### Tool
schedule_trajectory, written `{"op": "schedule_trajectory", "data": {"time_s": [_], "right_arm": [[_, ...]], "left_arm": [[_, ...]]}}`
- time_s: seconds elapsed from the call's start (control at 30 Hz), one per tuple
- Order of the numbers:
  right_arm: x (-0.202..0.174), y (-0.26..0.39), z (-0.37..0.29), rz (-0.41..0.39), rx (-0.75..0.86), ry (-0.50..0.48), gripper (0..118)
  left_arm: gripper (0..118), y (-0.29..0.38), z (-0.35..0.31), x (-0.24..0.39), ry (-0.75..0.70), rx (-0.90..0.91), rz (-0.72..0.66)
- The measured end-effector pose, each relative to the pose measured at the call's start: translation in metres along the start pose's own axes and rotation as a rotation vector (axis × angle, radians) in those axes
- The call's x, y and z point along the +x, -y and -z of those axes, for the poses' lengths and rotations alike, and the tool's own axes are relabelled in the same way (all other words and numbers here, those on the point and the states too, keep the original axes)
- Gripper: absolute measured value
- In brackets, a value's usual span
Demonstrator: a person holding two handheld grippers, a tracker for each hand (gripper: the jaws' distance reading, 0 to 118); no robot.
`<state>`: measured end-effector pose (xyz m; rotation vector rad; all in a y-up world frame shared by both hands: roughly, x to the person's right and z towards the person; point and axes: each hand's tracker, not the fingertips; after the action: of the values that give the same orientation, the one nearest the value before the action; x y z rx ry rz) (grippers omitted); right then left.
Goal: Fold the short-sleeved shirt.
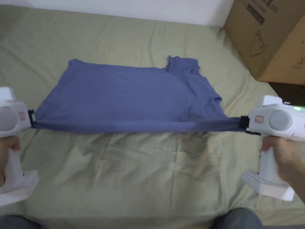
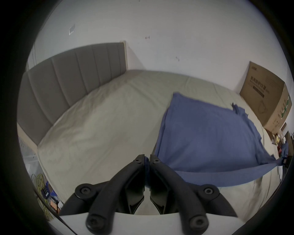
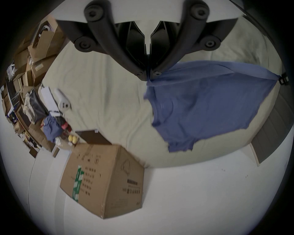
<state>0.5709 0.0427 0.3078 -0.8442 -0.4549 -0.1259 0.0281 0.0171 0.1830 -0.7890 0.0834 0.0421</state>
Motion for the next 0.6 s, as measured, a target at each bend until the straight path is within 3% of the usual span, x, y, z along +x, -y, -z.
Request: {"op": "schedule_trajectory", "data": {"time_s": [0.07, 0.3, 0.37, 0.4, 0.47, 0.5, 0.53, 0.57, 0.6], "right_arm": [[0.008, 0.023, -0.001, 0.015, -0.022, -0.005, 1], [0.029, 0.088, -0.026, 0.0, -0.033, -0.034, 1], [0.031, 0.103, -0.027, -0.037, -0.061, -0.042, 1], [0.031, 0.109, -0.027, -0.049, -0.07, -0.045, 2], [0.039, 0.116, -0.022, -0.002, -0.088, -0.064, 2], [0.041, 0.117, -0.023, 0.046, -0.093, -0.084, 5], [0.045, 0.109, -0.024, -0.077, 0.06, -0.039, 16], [0.049, 0.108, -0.027, -0.064, 0.046, -0.041, 40], [0.052, 0.105, -0.031, -0.065, 0.044, -0.029, 76]], "left_arm": [[1, 0.023, -0.008, -0.008, 0.024, -0.023, -0.037], [1, 0.076, -0.031, -0.031, 0.015, -0.07, 0.022], [2, 0.084, -0.036, -0.033, 0.019, -0.096, 0.03], [10, 0.087, -0.037, -0.033, 0.012, -0.113, 0.041], [14, 0.087, -0.041, -0.031, 0.007, -0.124, 0.041], [23, 0.085, -0.044, -0.033, 0.014, -0.124, 0.037], [44, 0.082, -0.046, -0.035, -0.003, -0.124, 0.026], [72, 0.079, -0.049, -0.04, -0.012, -0.117, 0.009], [101, 0.075, -0.052, -0.045, -0.019, -0.106, -0.011]]}}
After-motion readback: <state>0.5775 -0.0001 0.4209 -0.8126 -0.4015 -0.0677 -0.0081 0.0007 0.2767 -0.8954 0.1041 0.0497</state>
